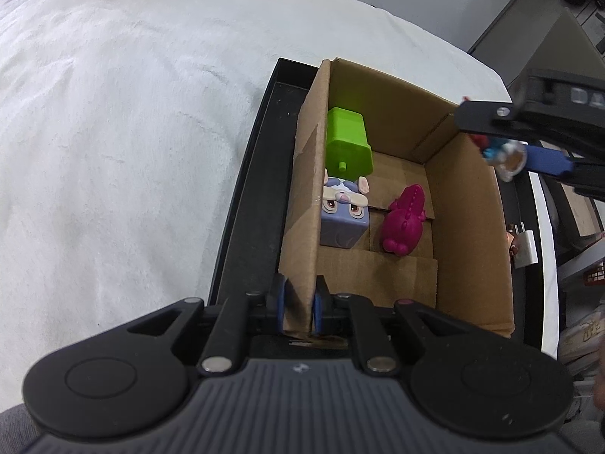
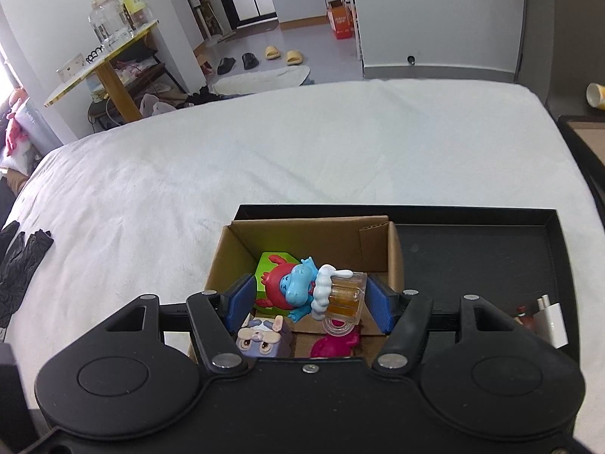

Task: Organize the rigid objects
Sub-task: 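Lower the blue-haired figure into the box and open the right gripper, then move the right gripper down onto the white charger plug and close it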

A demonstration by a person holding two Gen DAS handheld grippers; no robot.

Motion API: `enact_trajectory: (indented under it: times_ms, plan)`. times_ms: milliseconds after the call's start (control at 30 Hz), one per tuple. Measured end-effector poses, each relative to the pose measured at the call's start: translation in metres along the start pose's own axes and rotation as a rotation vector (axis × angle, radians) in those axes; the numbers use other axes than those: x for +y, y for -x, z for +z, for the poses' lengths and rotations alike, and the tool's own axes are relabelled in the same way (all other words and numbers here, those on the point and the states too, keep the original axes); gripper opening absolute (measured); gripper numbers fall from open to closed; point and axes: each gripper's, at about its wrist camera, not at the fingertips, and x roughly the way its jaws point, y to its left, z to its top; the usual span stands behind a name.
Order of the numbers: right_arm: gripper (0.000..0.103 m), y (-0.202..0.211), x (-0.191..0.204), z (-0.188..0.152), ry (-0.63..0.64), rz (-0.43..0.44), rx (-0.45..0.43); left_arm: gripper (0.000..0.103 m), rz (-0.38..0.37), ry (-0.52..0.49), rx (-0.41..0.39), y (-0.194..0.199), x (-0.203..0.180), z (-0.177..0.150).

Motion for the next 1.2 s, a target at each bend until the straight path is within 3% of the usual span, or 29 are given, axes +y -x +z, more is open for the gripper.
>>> enact_trajectory:
  times_ms: [267, 400, 767, 1200]
  plan:
    - [0.062, -0.018, -0.001, 0.004, -0.024, -0.01, 0.018, 0.014, -0.006, -0.004, 0.012, 0.0, 0.002, 0.002]
    - [0.07, -0.022, -0.006, 0.007, -0.037, -0.005, 0.025, 0.014, -0.007, -0.002, 0.012, -0.001, 0.002, 0.003]
    - [0.074, 0.018, -0.022, 0.0, -0.061, 0.043, -0.007, 0.014, -0.005, 0.01, 0.003, 0.0, 0.002, 0.0]
    - [0.076, 0.049, -0.055, -0.023, -0.101, 0.012, -0.019, 0.014, 0.008, -0.007, -0.004, 0.001, -0.001, -0.001]
